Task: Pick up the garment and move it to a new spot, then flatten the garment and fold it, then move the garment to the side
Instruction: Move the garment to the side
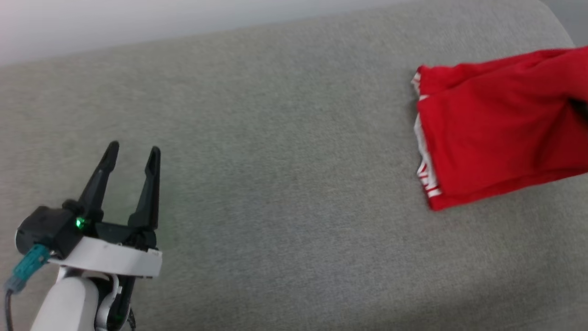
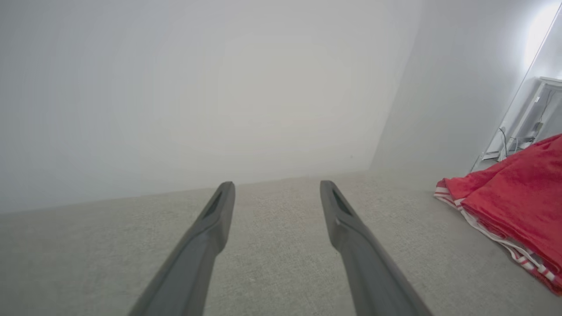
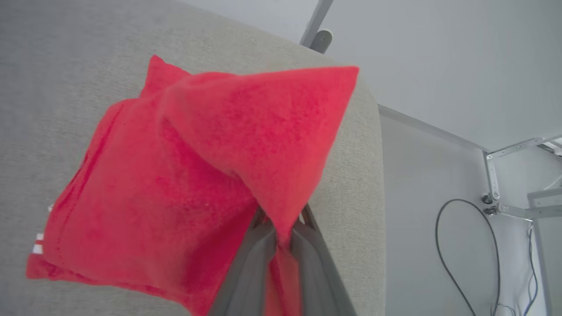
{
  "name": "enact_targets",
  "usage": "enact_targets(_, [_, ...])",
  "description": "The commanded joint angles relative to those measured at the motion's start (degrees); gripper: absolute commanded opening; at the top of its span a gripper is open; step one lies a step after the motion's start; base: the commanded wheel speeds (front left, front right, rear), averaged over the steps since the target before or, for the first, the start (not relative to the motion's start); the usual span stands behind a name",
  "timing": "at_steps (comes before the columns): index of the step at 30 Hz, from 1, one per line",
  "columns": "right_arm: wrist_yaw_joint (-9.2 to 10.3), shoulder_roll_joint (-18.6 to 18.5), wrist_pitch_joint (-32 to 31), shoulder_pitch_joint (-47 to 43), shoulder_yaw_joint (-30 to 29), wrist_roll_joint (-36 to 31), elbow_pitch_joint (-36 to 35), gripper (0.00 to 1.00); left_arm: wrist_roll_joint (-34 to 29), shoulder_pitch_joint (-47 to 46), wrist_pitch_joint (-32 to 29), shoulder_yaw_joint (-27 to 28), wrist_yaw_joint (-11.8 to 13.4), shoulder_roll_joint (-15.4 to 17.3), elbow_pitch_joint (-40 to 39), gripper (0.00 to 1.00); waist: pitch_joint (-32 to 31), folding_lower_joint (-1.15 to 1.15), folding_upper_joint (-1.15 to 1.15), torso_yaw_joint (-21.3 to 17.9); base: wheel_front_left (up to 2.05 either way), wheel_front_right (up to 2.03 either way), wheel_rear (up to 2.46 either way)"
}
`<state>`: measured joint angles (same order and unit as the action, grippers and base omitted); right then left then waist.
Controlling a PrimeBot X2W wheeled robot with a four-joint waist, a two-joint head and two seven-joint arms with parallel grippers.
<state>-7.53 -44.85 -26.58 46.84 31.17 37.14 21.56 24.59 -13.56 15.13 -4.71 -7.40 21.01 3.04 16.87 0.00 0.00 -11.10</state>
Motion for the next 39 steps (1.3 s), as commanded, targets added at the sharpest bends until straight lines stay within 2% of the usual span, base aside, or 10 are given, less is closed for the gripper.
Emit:
enact_targets(1, [0.07, -0.8, 1.0, 1.3, 0.9, -0.7, 0.8, 0.00, -0.1, -1.0, -0.1, -0.2, -0.1, 0.5, 0.3, 1.00, 4.3, 0.00, 0.00, -3.8, 0.00, 0.00, 0.00])
enact_targets(13, [0.07, -6.3, 15.4, 10.4, 11.2, -4.3, 14.6, 0.00, 1.0, -6.9, -0.1, -4.5, -0.1, 3.0, 0.8, 1.00, 9.9, 0.00, 0.00, -2.7, 0.00, 0.00, 0.00])
enact_targets(28, [0.07, -0.2, 28.5, 18.6, 12.7, -12.2, 35.9, 0.00, 2.4, -9.8, -0.1, -6.9, -0.1, 3.6, 2.2, 1.00, 12.2, 0.00, 0.00, 1.0, 0.00, 0.00, 0.00])
enact_targets(29, [0.07, 0.2, 29.2, 19.0, 12.3, -12.8, 37.3, 0.18, 2.4, -9.8, -0.1, -6.8, -0.1, 3.6, 2.4, 1.00, 12.1, 0.00, 0.00, 1.2, 0.00, 0.00, 0.00])
enact_targets(30, [0.07, 0.9, 29.8, 19.3, 12.0, -13.2, 38.5, 0.48, 2.5, -9.7, 0.0, -6.7, -0.1, 3.6, 2.4, 1.00, 11.9, 0.00, 0.00, 1.2, 0.00, 0.00, 0.00])
enact_targets(31, [0.07, 0.9, 29.8, 19.3, 12.0, -13.2, 38.5, 0.48, 2.5, -9.7, 0.0, -6.7, -0.1, 3.6, 2.4, 1.00, 11.9, 0.00, 0.00, 1.2, 0.00, 0.00, 0.00])
enact_targets(33, [0.07, 2.1, 30.6, 19.6, 11.4, -13.8, 40.7, 0.62, 2.5, -9.4, -0.1, -6.5, -0.1, 3.5, 2.6, 1.00, 11.3, 0.00, 0.00, 1.4, 0.00, 0.00, 0.00])
enact_targets(34, [0.07, 2.4, 31.1, 19.9, 11.1, -14.0, 41.6, 0.88, 2.6, -9.1, -0.1, -6.4, -0.1, 3.4, 2.6, 1.00, 10.8, 0.00, 0.00, 1.4, 0.00, 0.00, 0.00])
enact_targets(35, [0.07, 2.7, 31.6, 20.2, 11.0, -14.2, 42.3, 1.00, 2.6, -8.9, 0.0, -6.2, -0.1, 3.2, 2.7, 1.00, 10.3, 0.00, 0.00, 1.5, 0.00, 0.00, 0.00])
enact_targets(39, [0.07, 3.9, 33.6, 20.4, 10.6, -14.4, 44.4, 1.00, 2.7, -7.6, 0.0, -5.6, -0.1, 2.6, 3.1, 1.00, 7.6, 0.00, 0.00, 1.9, 0.00, 0.00, 0.00])
